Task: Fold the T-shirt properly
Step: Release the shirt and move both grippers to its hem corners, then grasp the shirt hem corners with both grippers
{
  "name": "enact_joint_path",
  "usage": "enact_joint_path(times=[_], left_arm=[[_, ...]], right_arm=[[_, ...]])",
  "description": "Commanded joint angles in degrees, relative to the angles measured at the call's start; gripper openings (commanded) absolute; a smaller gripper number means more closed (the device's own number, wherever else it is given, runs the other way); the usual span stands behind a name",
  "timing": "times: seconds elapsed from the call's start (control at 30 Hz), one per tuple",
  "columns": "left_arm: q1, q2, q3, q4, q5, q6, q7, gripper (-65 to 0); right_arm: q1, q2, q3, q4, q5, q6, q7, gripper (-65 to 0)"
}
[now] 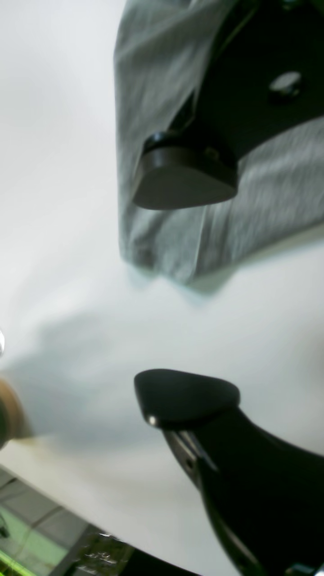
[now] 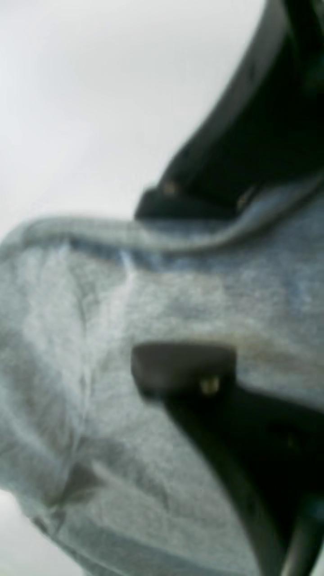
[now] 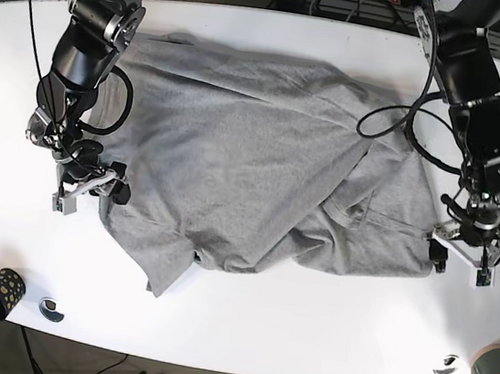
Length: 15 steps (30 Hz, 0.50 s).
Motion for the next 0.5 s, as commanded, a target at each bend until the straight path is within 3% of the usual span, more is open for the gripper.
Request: enact_joint_path(times=[0.0, 0.07, 0.17, 0.47], left_arm=[[-4.6, -0.6, 0.1, -3.4, -0.5, 0.0, -0.2, -12.6], [-7.6, -1.9, 0.2, -8.6, -0.5, -0.1, -0.1, -12.6], [-11.1, -3.1, 0.3, -15.9, -0.5, -0.2, -0.2, -12.6], [-19.4, -4.8, 0.6, -33.3, -0.4, -6.9, -0.4, -12.6]], right_arm=[[0.6, 0.2, -0.1, 0.1, -0.8, 0.05, -2.1, -41.9], [1.2, 0.2, -0.1, 0.1, -0.8, 0.23, -2.1, -51.4], [1.5, 0.2, -0.1, 0.1, -1.2, 0.23, -2.1, -60.6], [1.5, 0.1, -0.1, 0.1, -0.8, 0.23, -2.1, -62.8]])
